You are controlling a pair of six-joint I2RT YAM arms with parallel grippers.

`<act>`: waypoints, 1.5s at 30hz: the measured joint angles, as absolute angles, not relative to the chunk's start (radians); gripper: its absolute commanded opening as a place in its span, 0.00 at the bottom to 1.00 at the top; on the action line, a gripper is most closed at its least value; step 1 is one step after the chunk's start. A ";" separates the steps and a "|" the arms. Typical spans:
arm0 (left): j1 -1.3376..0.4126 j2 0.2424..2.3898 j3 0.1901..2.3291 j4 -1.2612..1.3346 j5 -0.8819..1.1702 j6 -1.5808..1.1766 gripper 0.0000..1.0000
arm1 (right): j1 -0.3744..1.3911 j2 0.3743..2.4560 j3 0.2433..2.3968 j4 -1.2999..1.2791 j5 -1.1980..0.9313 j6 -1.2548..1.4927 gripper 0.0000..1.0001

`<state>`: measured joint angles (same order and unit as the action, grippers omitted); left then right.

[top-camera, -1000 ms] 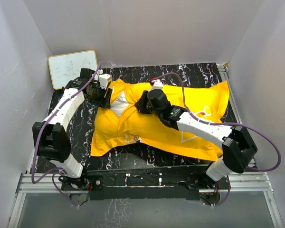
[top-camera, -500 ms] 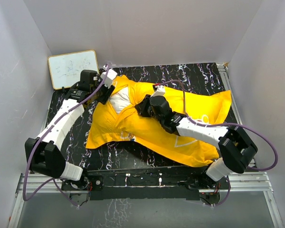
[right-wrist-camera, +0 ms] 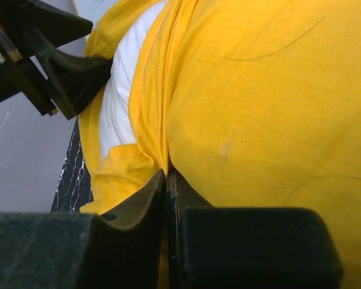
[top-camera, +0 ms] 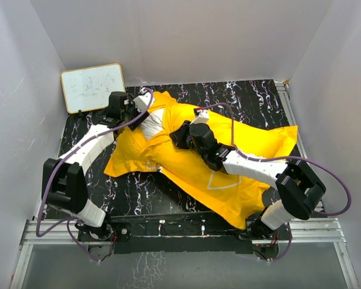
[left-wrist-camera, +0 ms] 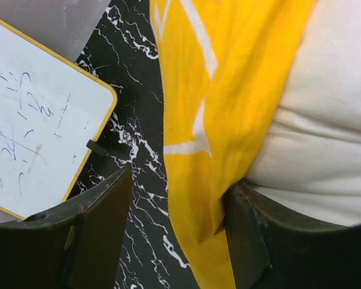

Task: Remove the pillowcase from the pillow
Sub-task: Remove the pillow from the pillowcase.

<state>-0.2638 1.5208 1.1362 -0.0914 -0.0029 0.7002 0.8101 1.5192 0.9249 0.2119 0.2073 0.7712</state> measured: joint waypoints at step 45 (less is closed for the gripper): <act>0.031 1.639 1.438 -0.662 0.640 0.153 0.00 | 0.914 2.042 1.886 -0.538 0.019 -0.127 0.52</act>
